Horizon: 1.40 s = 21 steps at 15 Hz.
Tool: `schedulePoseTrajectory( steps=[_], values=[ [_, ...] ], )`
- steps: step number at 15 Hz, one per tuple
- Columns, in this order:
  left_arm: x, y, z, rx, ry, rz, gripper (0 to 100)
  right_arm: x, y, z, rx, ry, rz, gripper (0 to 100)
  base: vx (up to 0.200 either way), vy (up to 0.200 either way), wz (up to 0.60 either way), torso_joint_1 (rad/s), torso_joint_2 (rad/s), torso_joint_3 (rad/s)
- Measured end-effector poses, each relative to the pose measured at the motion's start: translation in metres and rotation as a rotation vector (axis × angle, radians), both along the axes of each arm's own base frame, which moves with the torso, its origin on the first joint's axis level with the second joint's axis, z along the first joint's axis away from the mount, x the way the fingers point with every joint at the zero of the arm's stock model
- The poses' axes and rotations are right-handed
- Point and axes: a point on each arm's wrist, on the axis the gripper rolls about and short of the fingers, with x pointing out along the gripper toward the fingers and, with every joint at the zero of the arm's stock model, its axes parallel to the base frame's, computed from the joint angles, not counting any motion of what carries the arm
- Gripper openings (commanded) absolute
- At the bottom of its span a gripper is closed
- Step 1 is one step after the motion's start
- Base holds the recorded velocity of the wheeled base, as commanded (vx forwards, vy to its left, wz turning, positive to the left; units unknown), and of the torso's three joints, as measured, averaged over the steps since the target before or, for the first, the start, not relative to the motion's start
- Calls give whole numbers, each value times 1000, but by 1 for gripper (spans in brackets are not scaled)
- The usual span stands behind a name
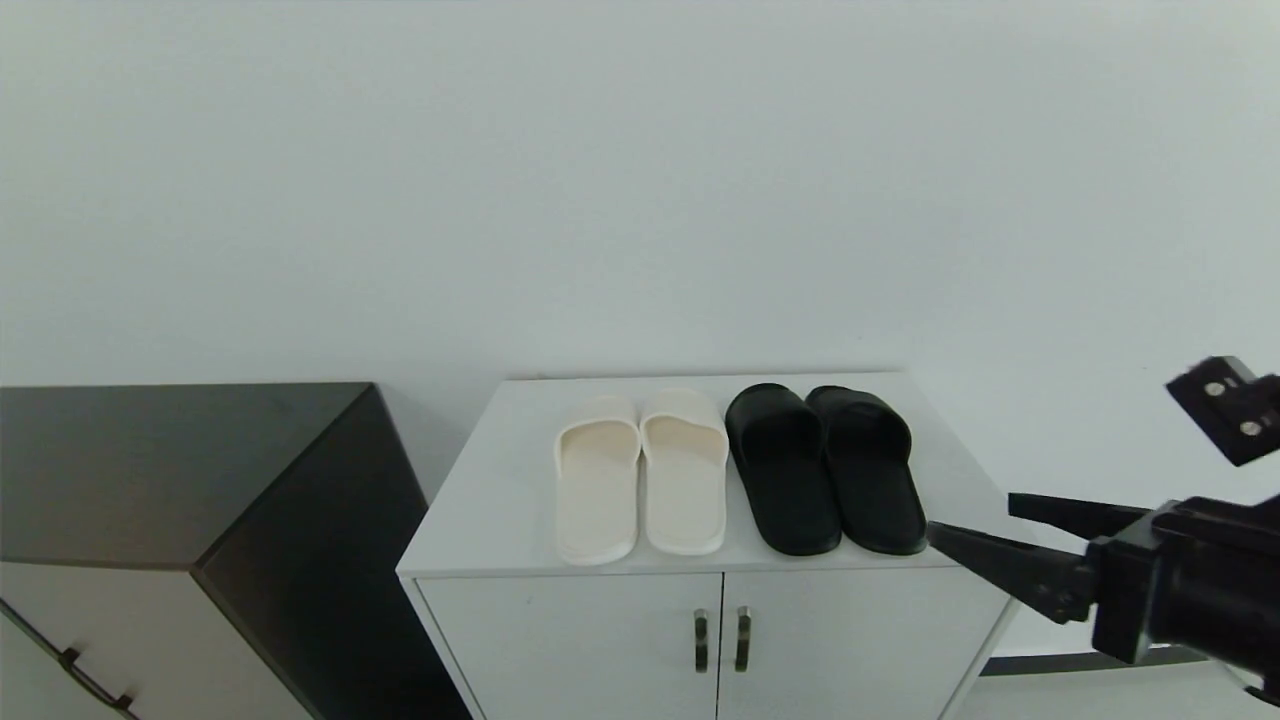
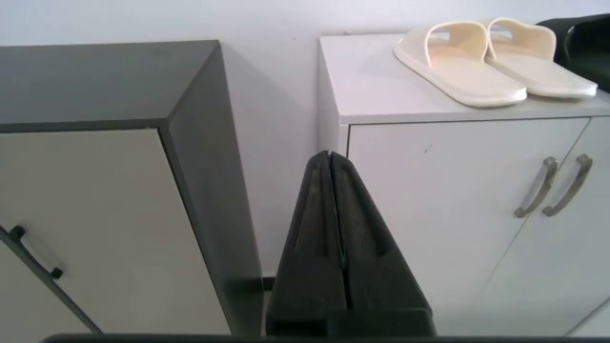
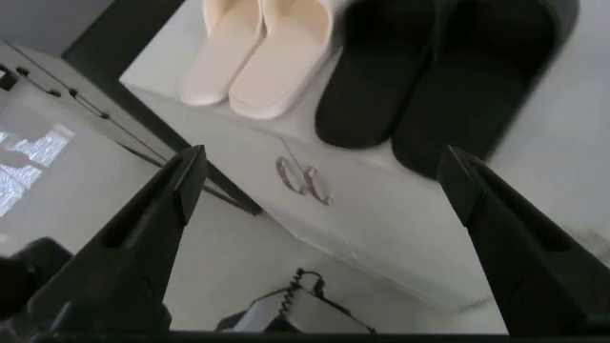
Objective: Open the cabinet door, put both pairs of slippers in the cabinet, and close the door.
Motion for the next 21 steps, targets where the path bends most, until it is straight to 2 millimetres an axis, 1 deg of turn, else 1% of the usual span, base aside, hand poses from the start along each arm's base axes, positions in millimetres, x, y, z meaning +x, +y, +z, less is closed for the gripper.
schedulePoseTrajectory(
  steps=[1,4,7,9,11,14,17,21],
  values=[
    [0,0,0,0,0,0,0,9,10,2,4,-8,-11,100,0,0,0,0,0,0],
    [0,0,0,0,0,0,0,40,41,0,-48,-51,-227,100,0,0,0,0,0,0],
    [0,0,0,0,0,0,0,66,67,-4,-89,-69,-350,100,0,0,0,0,0,0],
    [0,0,0,-3,0,1,0,81,80,-13,-121,-62,-397,100,0,0,0,0,0,0],
    [0,0,0,-7,0,2,0,93,93,-27,-160,-48,-433,100,0,0,0,0,0,0],
    [0,0,0,-9,0,4,0,109,108,-45,-178,-51,-458,100,0,0,0,0,0,0],
    [0,0,0,-9,0,4,0,131,118,-56,-184,-51,-484,100,0,0,0,0,0,0],
    [0,0,0,-14,0,5,0,159,123,-67,-190,-44,-520,100,0,0,0,0,0,0]
  ],
)
